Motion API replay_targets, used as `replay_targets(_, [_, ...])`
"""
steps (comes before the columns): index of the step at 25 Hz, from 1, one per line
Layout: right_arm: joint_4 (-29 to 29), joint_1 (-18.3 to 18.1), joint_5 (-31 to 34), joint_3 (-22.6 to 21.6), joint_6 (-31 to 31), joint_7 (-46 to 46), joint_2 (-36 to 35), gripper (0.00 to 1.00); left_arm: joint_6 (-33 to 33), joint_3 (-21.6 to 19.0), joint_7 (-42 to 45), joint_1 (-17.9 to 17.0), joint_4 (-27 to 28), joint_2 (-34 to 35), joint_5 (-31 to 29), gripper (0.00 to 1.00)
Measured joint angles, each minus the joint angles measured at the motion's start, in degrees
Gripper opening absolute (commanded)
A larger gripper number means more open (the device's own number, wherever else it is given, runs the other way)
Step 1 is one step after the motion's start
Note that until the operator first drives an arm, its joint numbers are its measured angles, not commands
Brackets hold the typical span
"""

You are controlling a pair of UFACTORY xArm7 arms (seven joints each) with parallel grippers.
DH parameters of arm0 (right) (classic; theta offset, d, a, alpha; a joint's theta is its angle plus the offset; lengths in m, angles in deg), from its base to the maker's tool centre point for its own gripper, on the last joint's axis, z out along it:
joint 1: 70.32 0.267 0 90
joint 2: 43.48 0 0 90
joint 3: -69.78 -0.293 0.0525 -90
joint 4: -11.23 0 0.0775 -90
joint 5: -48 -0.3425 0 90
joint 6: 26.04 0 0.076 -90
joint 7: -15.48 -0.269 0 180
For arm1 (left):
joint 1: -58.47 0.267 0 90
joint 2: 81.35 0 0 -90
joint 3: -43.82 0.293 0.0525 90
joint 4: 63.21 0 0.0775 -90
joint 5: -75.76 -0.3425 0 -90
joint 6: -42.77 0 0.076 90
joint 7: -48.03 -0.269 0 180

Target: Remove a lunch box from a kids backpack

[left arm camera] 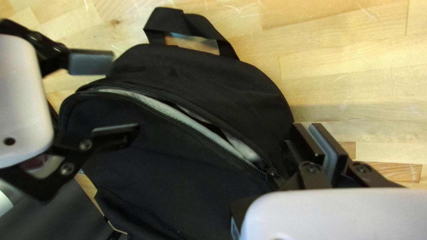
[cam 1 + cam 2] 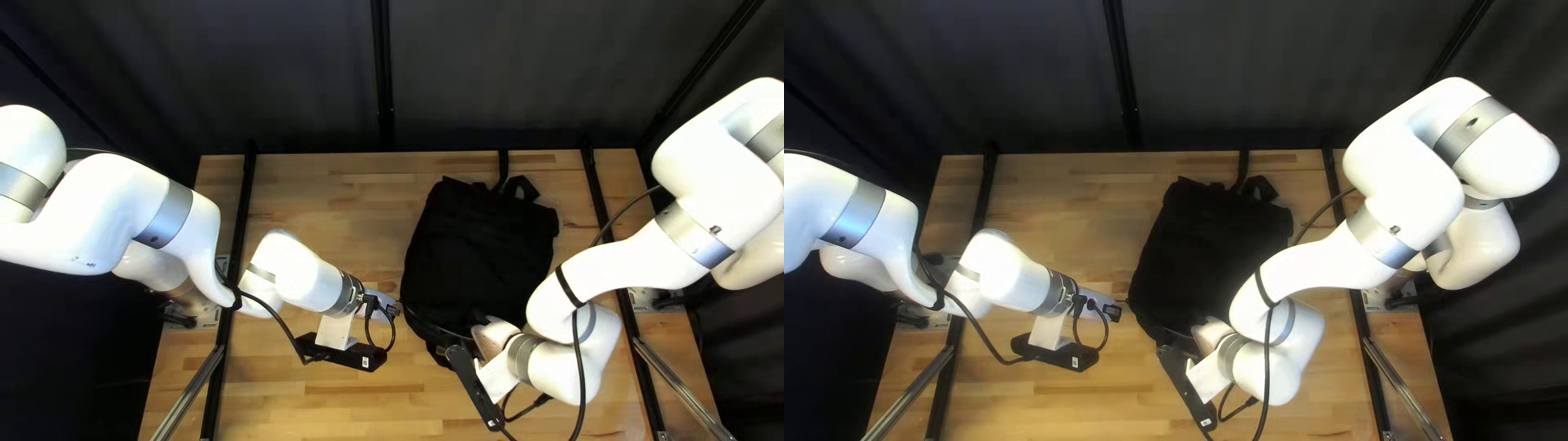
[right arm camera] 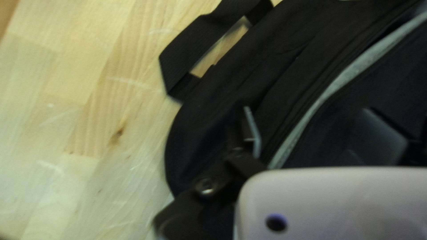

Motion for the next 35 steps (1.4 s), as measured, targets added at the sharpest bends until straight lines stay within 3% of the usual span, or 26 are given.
replay_targets(8, [1.5, 1.1, 0.1, -1.0, -0.7, 1.7, -0.5, 0.0, -1.5, 2.4, -3.5, 0.3, -0.8, -0.4, 1.6, 0.0])
replay_targets(20, [2.7, 1.0, -0.3, -1.7, 2.3, 4.5, -1.9, 0.0, -0.5, 9.2, -16.6, -3.2, -1.0, 0.5, 12.1, 0.0])
replay_targets(35, [6.1, 0.7, -2.4, -3.0, 4.4, 11.4, -4.7, 0.0, 2.1, 12.7, -26.4, -4.5, 1.6, -0.6, 17.8, 0.0])
